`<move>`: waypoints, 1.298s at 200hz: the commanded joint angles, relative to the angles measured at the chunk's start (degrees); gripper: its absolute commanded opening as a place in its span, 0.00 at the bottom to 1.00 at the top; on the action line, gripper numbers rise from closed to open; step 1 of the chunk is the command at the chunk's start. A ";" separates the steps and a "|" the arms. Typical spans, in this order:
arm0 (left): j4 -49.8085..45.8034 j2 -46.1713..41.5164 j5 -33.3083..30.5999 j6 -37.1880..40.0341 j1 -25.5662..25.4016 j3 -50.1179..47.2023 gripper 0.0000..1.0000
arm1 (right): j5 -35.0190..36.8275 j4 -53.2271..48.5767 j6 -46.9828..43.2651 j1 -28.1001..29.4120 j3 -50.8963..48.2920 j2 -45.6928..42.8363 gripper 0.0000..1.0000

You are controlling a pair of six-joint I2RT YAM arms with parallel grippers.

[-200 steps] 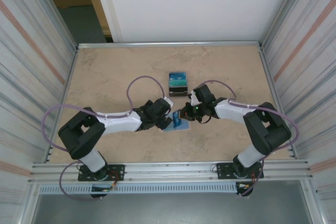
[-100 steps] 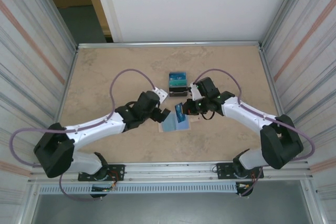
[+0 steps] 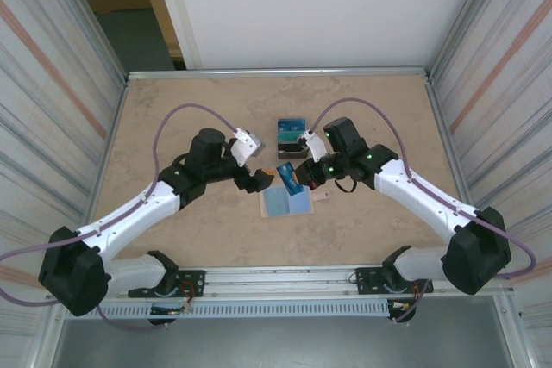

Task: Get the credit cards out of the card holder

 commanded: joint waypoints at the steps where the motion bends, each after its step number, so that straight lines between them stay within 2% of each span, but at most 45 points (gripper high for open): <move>1: -2.03 0.50 10.63 5.94 0.42 2.58 0.88 | -3.91 -3.54 -5.89 0.12 2.40 -2.01 0.00; 47: -6.54 4.80 20.35 9.88 0.45 6.62 0.67 | -7.03 -7.25 -10.70 0.61 5.44 -1.88 0.01; 101: -13.07 8.78 24.99 14.91 -0.11 10.97 0.44 | -9.41 -9.99 -14.53 1.54 8.15 -1.07 0.01; 112: -14.07 9.12 24.49 16.23 -0.86 11.37 0.36 | -9.75 -10.19 -14.76 1.58 8.65 -0.64 0.01; 131: -15.16 9.51 22.09 18.09 -2.53 11.57 0.13 | -9.40 -10.30 -14.86 1.58 9.30 -0.22 0.03; 139: -15.29 9.54 21.16 18.42 -2.91 11.57 0.06 | -9.29 -10.24 -14.81 1.47 9.38 -0.19 0.04; 146: -15.34 9.60 20.50 18.52 -3.10 11.53 0.00 | -9.26 -10.12 -14.68 1.37 9.53 -0.28 0.08; 167: -14.30 9.14 18.51 17.55 -3.12 10.91 0.00 | -9.25 -9.02 -13.22 0.43 9.25 -1.00 0.16; 207: -5.92 5.10 12.31 11.93 -3.12 5.86 0.00 | -10.68 -3.15 -7.72 -3.27 5.16 -4.80 0.47; 223: -0.77 2.12 8.03 7.55 -3.12 2.74 0.00 | -11.66 0.66 -4.43 -4.59 2.49 -7.02 0.69; 245: 6.18 -2.20 4.08 0.27 -2.99 -1.16 0.00 | -11.25 8.45 1.04 -5.10 -1.84 -10.06 0.78; 250: 7.88 -3.10 3.52 -1.62 -2.95 -2.12 0.00 | -10.50 10.41 2.66 -5.14 -3.02 -10.61 0.88; 251: 8.29 -3.28 3.41 -2.04 -2.95 -2.35 0.00 | -10.38 11.05 2.96 -5.12 -3.29 -10.76 0.91; 252: 8.71 -3.45 3.31 -2.47 -2.90 -2.55 0.00 | -10.38 11.59 3.29 -5.11 -3.51 -10.88 0.98; 253: 9.05 -3.63 3.17 -2.91 -2.88 -2.74 0.00 | -10.27 11.86 3.63 -5.10 -3.79 -10.99 1.00; 259: 11.39 -4.60 2.40 -5.57 -2.79 -3.91 0.00 | -9.56 14.75 5.65 -5.14 -5.23 -11.75 0.99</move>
